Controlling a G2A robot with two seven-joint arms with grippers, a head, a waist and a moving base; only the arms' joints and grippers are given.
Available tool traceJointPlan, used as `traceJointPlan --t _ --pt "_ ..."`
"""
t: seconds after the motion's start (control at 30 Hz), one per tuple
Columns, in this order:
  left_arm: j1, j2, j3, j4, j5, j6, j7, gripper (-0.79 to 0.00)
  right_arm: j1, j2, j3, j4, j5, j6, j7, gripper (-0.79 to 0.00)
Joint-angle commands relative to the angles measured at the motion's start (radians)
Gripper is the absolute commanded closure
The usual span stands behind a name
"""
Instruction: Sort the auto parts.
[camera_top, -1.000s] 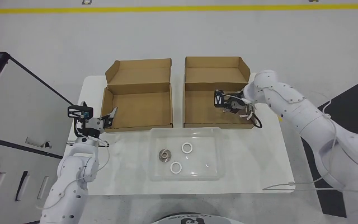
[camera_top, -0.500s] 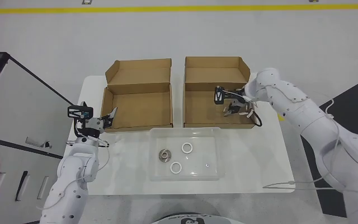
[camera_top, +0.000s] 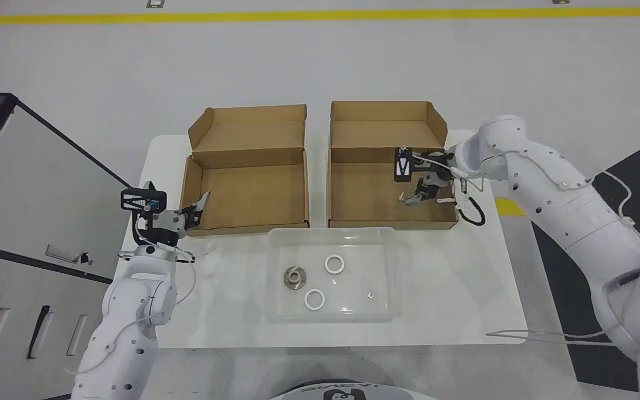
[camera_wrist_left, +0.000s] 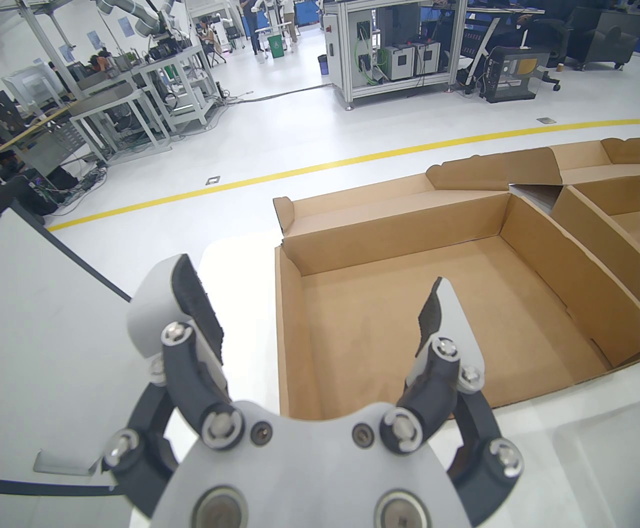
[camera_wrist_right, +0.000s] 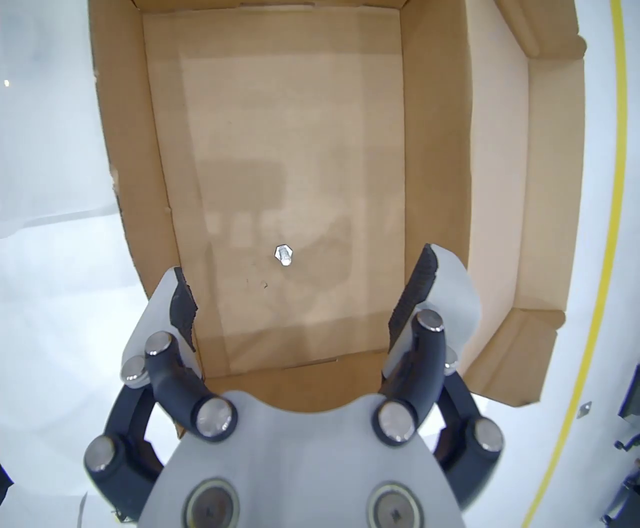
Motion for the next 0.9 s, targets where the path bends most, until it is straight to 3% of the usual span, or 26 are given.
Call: traceJointPlan --t 0.0,0.47,0.6,0.87 --pt "0.0 0.0 0.0 0.0 0.0 0.0 0.0 -0.785 -0.025 0.025 0.035 -0.06 0.011 -0.01 0.017 -0.785" --pt "0.0 0.0 0.0 0.0 0.0 0.0 0.0 -0.785 -0.172 0.192 0.204 -0.509 0.239 -0.026 0.264 -0.785" --pt "0.0 0.0 0.0 0.0 0.0 0.0 0.0 -0.785 -0.155 0.233 0.14 -0.582 0.263 -0.026 0.264 -0.785" --pt "0.0 0.0 0.0 0.0 0.0 0.0 0.0 -0.785 0.03 0.286 -0.06 -0.661 0.317 -0.026 0.265 -0.785"
